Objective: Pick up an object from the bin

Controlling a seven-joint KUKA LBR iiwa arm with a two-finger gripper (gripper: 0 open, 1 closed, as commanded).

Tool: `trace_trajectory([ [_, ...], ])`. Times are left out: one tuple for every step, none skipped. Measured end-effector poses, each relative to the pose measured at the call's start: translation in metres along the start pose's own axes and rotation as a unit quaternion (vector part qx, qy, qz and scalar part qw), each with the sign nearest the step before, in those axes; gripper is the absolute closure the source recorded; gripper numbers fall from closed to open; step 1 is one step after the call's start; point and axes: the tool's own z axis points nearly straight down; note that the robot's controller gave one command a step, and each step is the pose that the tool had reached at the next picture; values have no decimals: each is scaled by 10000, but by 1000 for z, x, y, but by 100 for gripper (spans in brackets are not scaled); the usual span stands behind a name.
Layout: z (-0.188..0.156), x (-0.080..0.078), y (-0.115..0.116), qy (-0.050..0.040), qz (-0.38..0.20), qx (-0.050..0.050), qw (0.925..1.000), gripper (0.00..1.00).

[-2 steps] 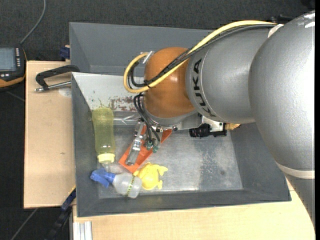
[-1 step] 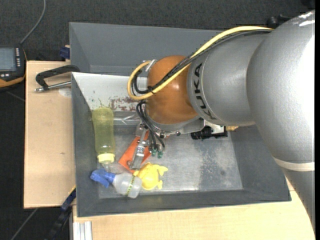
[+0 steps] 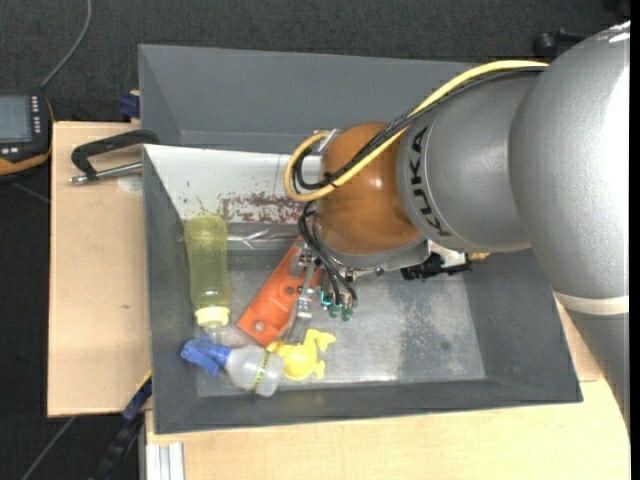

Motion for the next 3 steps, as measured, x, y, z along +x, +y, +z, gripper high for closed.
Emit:
trace_trajectory([
  [3,-3,-8,-13,345,-12,9994,0],
  [5,-16,-6,-32,234,-16,9997,0],
  [16,-19,-14,-23,-1205,-14,9927,0],
])
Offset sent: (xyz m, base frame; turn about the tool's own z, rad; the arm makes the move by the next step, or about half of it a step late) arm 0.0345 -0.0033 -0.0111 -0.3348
